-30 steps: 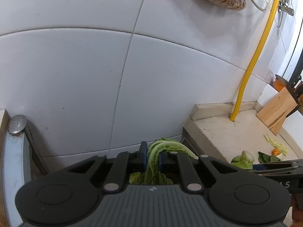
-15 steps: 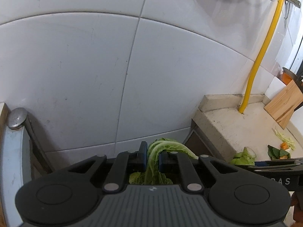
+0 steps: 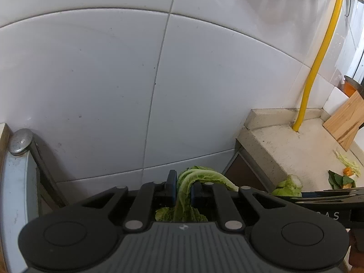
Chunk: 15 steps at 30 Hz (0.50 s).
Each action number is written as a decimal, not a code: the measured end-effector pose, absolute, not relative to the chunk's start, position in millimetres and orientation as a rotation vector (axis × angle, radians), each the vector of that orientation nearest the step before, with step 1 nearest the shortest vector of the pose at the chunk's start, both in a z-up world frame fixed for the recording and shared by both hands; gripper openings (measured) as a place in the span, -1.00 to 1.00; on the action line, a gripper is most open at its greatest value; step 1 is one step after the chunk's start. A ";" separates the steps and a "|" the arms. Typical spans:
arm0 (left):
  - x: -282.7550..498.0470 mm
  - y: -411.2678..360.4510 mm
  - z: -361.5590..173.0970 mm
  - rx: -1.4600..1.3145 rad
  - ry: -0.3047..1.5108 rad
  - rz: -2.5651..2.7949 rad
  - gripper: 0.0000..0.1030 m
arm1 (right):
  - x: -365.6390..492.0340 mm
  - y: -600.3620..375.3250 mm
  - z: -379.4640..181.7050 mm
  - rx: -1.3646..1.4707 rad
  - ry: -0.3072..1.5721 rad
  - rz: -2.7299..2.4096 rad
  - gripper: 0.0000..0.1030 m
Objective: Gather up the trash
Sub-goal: 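Carry the bok choy and cabbage leaf with both tools down over the black bin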
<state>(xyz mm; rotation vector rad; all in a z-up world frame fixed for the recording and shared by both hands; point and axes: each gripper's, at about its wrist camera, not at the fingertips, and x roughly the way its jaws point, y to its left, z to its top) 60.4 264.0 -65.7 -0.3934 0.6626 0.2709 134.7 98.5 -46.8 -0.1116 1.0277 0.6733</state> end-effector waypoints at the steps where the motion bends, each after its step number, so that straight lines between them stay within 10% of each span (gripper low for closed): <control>1: 61.4 263.5 -66.1 -0.393 0.662 0.274 -0.87 | 134.9 99.2 -47.8 -0.111 1.031 0.674 0.04; 15: 67.3 261.6 -71.6 -0.386 0.671 0.286 -0.87 | 137.6 104.4 -55.6 -0.121 1.050 0.668 0.04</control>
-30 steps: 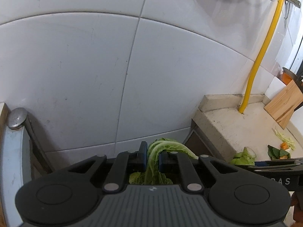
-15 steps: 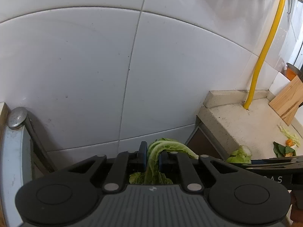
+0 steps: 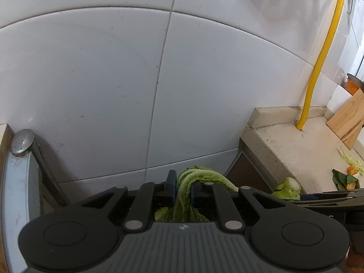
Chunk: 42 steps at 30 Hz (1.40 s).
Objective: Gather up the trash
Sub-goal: 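Carry the bok choy and cabbage leaf with both tools down over the black bin, then open the right tool to drop the bok choy while left tool drops the leaf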
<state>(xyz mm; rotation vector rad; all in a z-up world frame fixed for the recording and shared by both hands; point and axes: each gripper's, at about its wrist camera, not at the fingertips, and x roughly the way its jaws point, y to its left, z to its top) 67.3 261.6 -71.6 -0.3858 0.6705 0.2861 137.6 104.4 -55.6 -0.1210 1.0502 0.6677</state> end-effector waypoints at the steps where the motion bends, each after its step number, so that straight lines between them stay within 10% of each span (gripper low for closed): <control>1: 67.9 261.5 -71.9 -0.385 0.671 0.286 -0.87 | 137.8 104.7 -56.1 -0.121 1.052 0.667 0.04; 42: 73.6 262.5 -77.7 -0.370 0.696 0.278 -0.85 | 144.2 115.0 -74.8 -0.132 1.082 0.657 0.06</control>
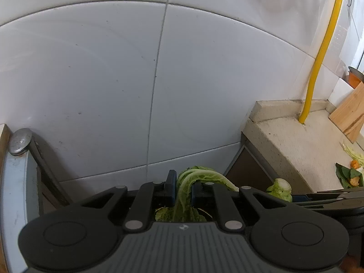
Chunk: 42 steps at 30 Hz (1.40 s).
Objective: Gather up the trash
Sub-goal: 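Open the right tool to drop the bok choy while left tool drops the leaf, then move both open tools back up to the scrap pile on the counter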
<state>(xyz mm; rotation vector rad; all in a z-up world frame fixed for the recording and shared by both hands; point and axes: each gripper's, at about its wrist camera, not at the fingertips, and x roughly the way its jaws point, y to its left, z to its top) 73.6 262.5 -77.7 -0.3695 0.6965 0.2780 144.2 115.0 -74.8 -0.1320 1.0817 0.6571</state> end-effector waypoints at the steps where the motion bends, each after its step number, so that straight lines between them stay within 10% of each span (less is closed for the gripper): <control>1: 74.0 263.0 -77.7 -0.369 0.697 0.277 -0.85 | 144.3 115.1 -75.0 -0.131 1.082 0.657 0.07; 21: 72.6 260.1 -74.4 -0.316 0.677 0.291 0.05 | 144.2 109.5 -70.1 -0.099 1.069 0.652 0.12; 42: 69.7 258.9 -72.4 -0.333 0.685 0.260 0.20 | 140.6 85.2 -61.3 -0.063 1.043 0.608 0.15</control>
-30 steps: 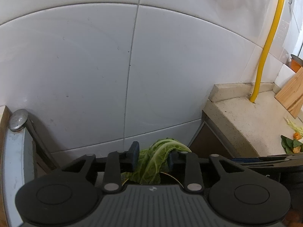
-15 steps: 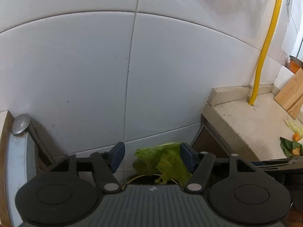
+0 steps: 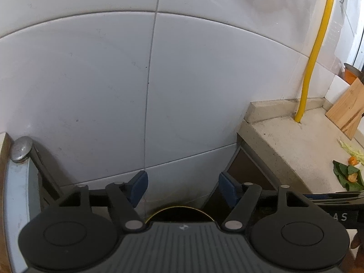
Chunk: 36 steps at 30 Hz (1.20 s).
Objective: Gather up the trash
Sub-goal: 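Move both open tools back up to the scrap pile on the counter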
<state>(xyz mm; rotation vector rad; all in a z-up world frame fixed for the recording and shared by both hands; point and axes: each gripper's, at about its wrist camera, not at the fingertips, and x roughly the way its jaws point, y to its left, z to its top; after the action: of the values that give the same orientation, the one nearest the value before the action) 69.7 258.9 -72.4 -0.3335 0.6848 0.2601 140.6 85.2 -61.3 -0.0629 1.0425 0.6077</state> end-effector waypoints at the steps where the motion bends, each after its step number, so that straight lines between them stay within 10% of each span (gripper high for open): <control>1: 69.8 258.6 -72.4 -0.330 0.684 0.259 0.20 | 141.2 84.1 -61.2 -0.061 1.041 0.603 0.15; 36: 69.8 214.3 -74.1 -0.046 0.659 0.259 0.26 | 121.3 7.1 -25.4 -0.069 0.991 0.557 0.51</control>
<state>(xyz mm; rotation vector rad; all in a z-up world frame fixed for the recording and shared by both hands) 69.8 214.3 -74.1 -0.0458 0.6592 0.2589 121.3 7.1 -25.4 -0.0694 0.9911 0.5575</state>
